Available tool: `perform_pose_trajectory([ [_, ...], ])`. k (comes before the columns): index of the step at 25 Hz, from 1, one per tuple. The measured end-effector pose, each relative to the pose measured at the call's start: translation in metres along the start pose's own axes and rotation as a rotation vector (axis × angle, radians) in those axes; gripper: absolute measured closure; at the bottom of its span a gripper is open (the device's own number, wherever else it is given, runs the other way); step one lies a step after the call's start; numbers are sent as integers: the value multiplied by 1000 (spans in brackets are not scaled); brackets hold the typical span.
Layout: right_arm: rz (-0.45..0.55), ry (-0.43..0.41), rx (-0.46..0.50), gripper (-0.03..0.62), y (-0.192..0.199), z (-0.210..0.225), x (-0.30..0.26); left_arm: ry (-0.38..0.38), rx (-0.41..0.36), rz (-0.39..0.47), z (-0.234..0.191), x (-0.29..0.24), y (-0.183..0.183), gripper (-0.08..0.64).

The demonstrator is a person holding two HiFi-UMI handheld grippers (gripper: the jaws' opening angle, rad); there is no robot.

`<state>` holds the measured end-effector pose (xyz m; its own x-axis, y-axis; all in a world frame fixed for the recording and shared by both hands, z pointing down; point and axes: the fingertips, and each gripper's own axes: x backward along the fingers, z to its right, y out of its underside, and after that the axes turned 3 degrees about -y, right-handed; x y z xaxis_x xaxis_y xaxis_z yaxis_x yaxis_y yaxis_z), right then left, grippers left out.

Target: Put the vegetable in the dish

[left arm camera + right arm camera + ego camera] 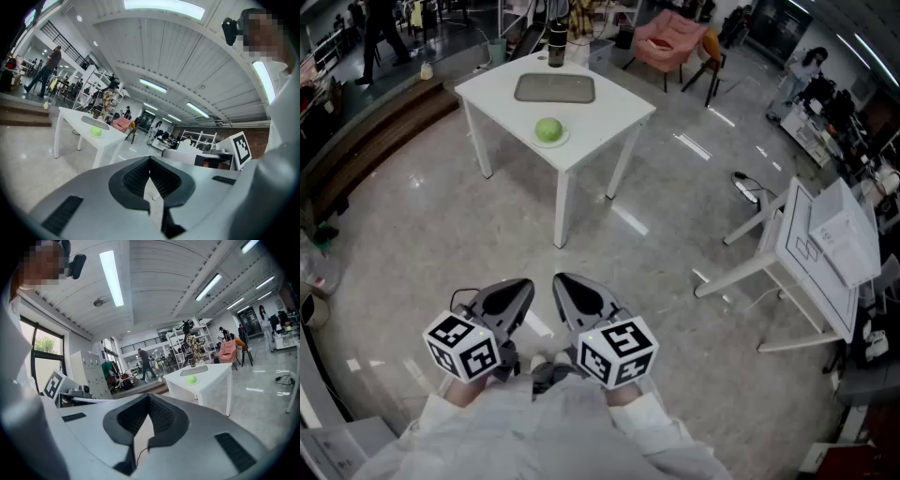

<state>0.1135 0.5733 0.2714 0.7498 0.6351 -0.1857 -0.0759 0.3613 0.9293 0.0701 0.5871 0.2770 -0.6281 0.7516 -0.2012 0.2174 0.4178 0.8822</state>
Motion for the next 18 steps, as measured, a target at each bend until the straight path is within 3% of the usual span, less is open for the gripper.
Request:
perform_pose_trajectory([
  [13,-41,-2,21,580,1,5,-7,22,10,-27,2,-9,0,552],
  [18,-19,-6,-37,578,2,12,-5,11,24,-23,0,-13,2,552],
])
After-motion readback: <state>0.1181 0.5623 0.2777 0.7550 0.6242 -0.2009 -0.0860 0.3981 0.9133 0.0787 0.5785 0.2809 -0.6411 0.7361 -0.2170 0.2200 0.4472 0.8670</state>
